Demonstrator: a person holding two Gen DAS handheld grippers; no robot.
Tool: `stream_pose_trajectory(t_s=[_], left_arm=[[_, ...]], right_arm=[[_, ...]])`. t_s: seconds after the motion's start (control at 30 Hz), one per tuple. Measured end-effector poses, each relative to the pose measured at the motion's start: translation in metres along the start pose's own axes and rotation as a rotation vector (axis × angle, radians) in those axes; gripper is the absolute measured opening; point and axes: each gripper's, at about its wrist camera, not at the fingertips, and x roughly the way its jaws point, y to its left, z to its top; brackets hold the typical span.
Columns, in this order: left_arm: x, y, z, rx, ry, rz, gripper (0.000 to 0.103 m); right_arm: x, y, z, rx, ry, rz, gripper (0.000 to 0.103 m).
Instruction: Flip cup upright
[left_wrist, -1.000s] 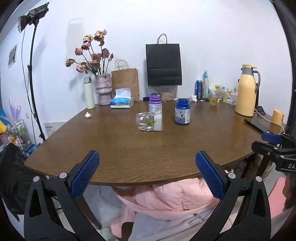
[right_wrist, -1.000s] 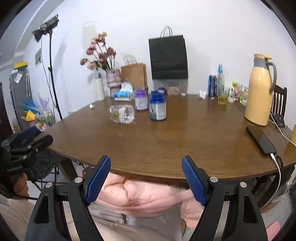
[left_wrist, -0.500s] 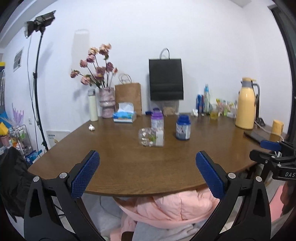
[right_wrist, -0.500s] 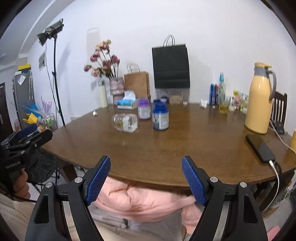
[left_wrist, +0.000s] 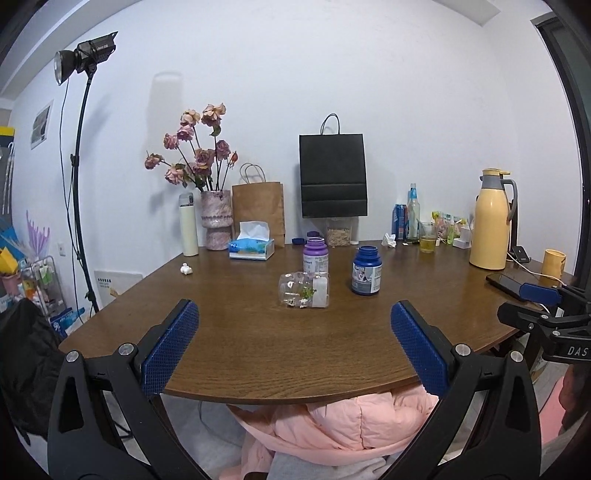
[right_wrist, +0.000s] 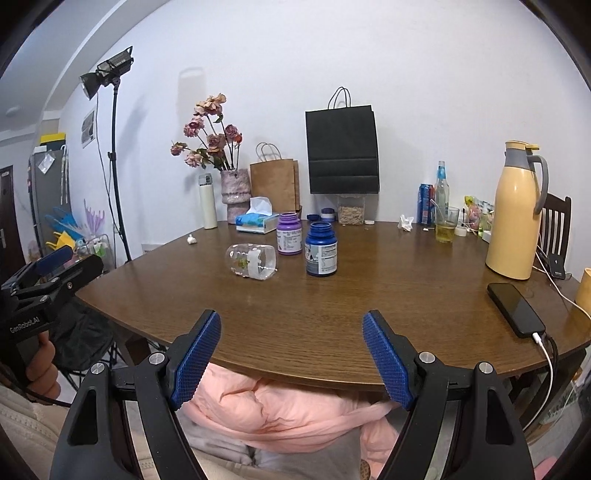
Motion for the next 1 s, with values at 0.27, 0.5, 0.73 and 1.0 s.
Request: stream_pose_trajectory(t_s=[0.27,0.5,0.73,1.0], left_arm=[[-0.0003,-0.0002,0.0,0.004,-0.004,0.002,0.103],[-0.0013,0.0006,0.0005,0.008,-0.009,0.002,0.103],[-0.0003,0.0015,0.0007,0.009,-0.008,0.0,0.103],[-0.0001,0.0021,0.0007,0.01,-0.006,-0.004,0.103]], right_arm=[[0.0013,0.0016,0.0001,-0.006,0.003,0.001,0.084],[0.0019,0.0018,-0.0005,-0.009,0.005,-0.001,0.084],[0.0018,0.0016,-0.0017,-0.011,0.001,-0.003,0.084],[0.0011,0.0031,-0.0018,-0.012,0.001,-0.002,0.084]])
